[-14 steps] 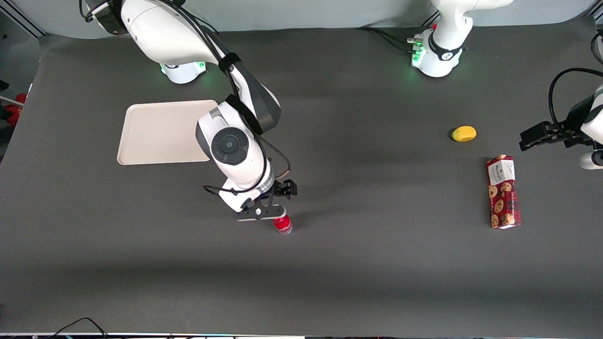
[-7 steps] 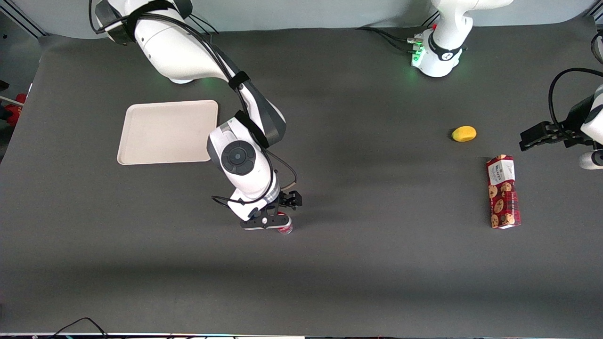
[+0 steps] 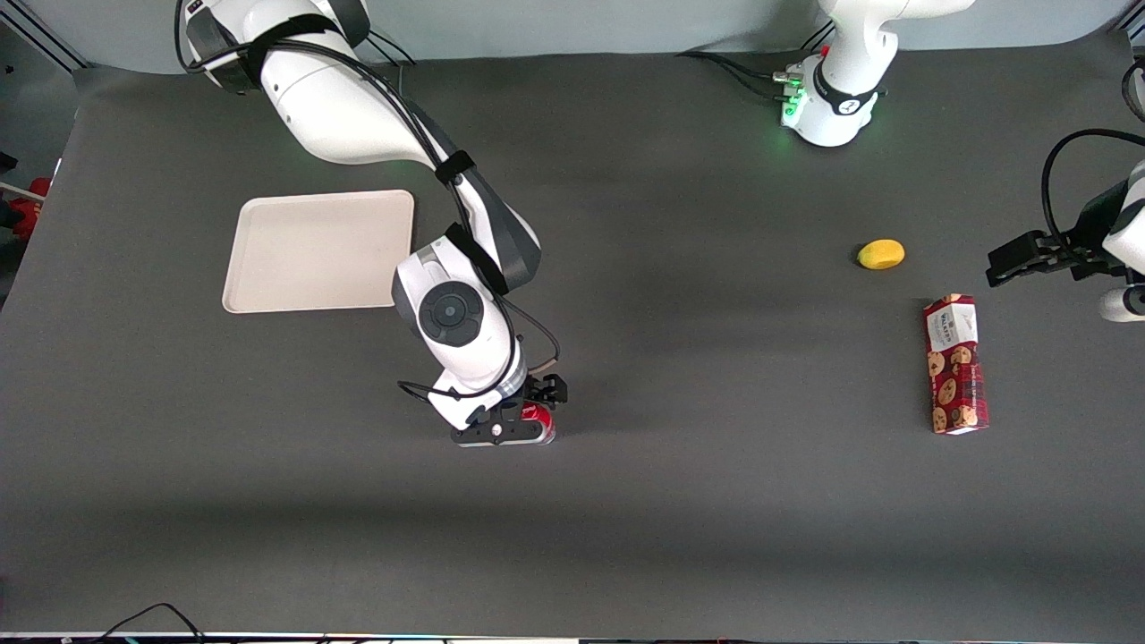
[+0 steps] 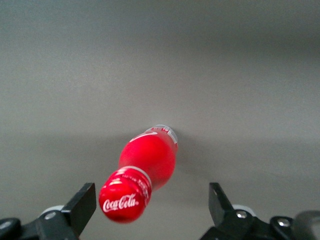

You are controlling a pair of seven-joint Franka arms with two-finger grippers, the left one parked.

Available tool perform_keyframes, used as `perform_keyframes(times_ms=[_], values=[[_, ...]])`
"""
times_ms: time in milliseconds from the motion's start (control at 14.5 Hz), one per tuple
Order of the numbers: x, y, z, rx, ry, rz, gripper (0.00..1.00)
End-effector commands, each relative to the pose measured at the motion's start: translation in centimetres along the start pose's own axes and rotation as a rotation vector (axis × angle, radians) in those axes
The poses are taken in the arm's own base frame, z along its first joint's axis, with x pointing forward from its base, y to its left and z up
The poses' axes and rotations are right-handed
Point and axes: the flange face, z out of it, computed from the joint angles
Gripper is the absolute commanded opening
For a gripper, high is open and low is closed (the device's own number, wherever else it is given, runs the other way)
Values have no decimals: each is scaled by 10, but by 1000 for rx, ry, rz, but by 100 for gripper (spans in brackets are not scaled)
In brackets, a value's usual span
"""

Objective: Place coke bottle on tray
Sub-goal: 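Move the open right gripper over the red Coca-Cola bottle and lower, then close the right gripper around the bottle's body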

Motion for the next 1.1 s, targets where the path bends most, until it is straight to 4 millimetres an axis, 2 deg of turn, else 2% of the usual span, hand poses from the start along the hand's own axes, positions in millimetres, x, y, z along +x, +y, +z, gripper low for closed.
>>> perform_keyframes(times_ms=[0,276,621,897,1034], values=[[7,-8,-4,-1,28,14,100],[11,-11,-1,5,39,12,100],[9,-9,14,-8,19,11,100],[8,-10,14,-9,18,21,100],[4,-18,14,-10,21,19,99]])
